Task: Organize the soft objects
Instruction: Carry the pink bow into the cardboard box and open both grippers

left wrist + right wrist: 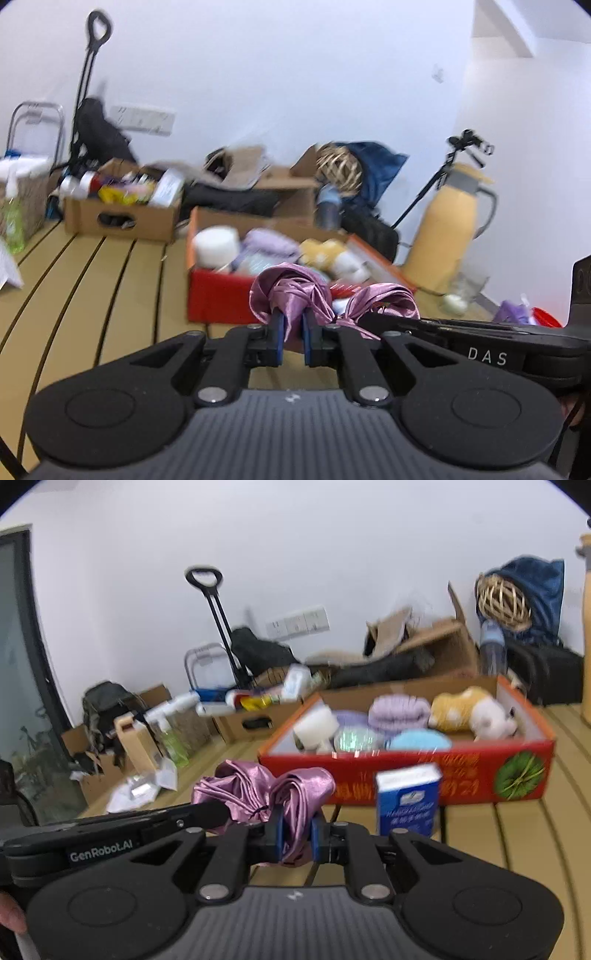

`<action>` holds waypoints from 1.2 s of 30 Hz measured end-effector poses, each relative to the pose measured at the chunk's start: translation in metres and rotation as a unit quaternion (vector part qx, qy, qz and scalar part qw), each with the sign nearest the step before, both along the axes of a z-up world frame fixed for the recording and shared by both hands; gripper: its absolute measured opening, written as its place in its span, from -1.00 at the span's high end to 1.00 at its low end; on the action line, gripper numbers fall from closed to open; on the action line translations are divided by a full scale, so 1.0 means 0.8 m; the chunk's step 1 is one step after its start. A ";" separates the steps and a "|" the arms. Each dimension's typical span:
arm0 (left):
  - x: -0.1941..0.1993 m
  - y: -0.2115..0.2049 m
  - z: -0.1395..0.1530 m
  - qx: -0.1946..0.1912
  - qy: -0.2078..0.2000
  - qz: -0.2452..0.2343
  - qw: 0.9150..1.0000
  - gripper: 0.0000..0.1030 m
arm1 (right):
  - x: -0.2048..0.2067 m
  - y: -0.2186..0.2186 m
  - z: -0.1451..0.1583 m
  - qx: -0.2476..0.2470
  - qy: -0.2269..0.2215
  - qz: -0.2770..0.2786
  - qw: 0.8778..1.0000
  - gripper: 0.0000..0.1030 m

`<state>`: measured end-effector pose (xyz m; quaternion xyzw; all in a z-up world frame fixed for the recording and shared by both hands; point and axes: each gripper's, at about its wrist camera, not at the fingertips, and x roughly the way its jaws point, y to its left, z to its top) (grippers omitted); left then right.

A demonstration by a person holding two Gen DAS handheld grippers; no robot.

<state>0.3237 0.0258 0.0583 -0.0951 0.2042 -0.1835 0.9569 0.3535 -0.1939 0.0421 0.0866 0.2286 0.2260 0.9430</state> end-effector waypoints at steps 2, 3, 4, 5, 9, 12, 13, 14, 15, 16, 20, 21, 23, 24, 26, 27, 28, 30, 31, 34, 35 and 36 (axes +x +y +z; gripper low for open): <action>0.006 -0.012 0.012 -0.006 -0.003 -0.009 1.000 0.81 | -0.007 -0.013 0.016 -0.004 -0.014 -0.005 1.000 0.74; 0.012 -0.019 0.017 -0.008 -0.004 -0.013 1.000 0.81 | -0.006 -0.021 0.023 -0.004 -0.018 -0.007 1.000 0.74; 0.021 -0.027 0.026 -0.007 -0.007 -0.021 1.000 0.81 | -0.004 -0.029 0.029 -0.003 -0.021 -0.009 1.000 0.74; 0.031 -0.035 0.032 0.001 -0.011 -0.029 1.000 0.81 | 0.001 -0.038 0.037 -0.003 -0.024 -0.010 1.000 0.74; 0.098 -0.066 0.061 0.003 -0.003 -0.049 0.999 0.81 | 0.050 -0.069 0.071 -0.016 -0.034 -0.012 0.999 0.74; 0.164 -0.083 0.069 -0.012 0.030 -0.053 0.998 0.81 | 0.110 -0.088 0.088 -0.029 -0.026 -0.011 0.999 0.74; 0.185 -0.088 0.067 -0.014 0.042 -0.052 0.998 0.81 | 0.131 -0.094 0.090 -0.033 -0.020 -0.013 0.999 0.74; 0.209 -0.096 0.063 -0.011 0.053 -0.051 0.997 0.81 | 0.151 -0.099 0.090 -0.033 -0.011 -0.013 0.999 0.74; 0.227 -0.100 0.059 -0.009 0.063 -0.047 0.997 0.81 | 0.174 -0.102 0.087 -0.034 0.001 -0.014 0.999 0.74; 0.249 -0.106 0.052 -0.003 0.073 -0.045 0.996 0.81 | 0.198 -0.106 0.083 -0.036 0.013 -0.015 0.999 0.74; 0.317 -0.123 0.014 0.021 0.117 -0.028 0.993 0.81 | 0.283 -0.108 0.047 -0.044 0.060 -0.021 0.997 0.74; 0.330 -0.125 0.003 0.021 0.131 -0.025 0.991 0.81 | 0.299 -0.106 0.036 -0.053 0.071 -0.022 0.996 0.74; 0.357 -0.126 -0.021 0.019 0.166 -0.023 0.986 0.80 | 0.328 -0.103 0.009 -0.069 0.091 -0.024 0.993 0.73; 0.368 -0.126 -0.032 0.019 0.180 -0.021 0.983 0.77 | 0.339 -0.103 -0.002 -0.077 0.102 -0.022 0.992 0.73; 0.378 -0.128 -0.048 0.025 0.190 -0.012 0.981 0.55 | 0.358 -0.104 -0.026 -0.088 0.133 -0.026 0.987 0.70; 0.379 -0.129 -0.052 0.033 0.188 -0.015 0.982 0.47 | 0.363 -0.106 -0.035 -0.091 0.144 -0.031 0.985 0.68; 0.378 -0.131 -0.054 0.043 0.182 -0.018 0.982 0.37 | 0.369 -0.108 -0.042 -0.093 0.156 -0.033 0.983 0.67; 0.375 -0.135 -0.054 0.057 0.170 -0.026 0.983 0.35 | 0.374 -0.110 -0.048 -0.083 0.170 -0.025 0.982 0.64; 0.374 -0.135 -0.052 0.058 0.169 -0.024 0.984 0.24 | 0.374 -0.109 -0.047 -0.085 0.172 -0.023 0.981 0.63; 0.365 -0.133 -0.038 0.062 0.165 -0.019 0.984 0.14 | 0.368 -0.104 -0.039 -0.106 0.167 -0.029 0.980 0.48; 0.356 -0.136 -0.030 0.068 0.157 -0.021 0.985 0.09 | 0.364 -0.103 -0.032 -0.110 0.165 -0.032 0.980 0.45; 0.347 -0.135 -0.022 0.076 0.146 -0.023 0.986 0.08 | 0.358 -0.105 -0.023 -0.108 0.160 -0.033 0.981 0.33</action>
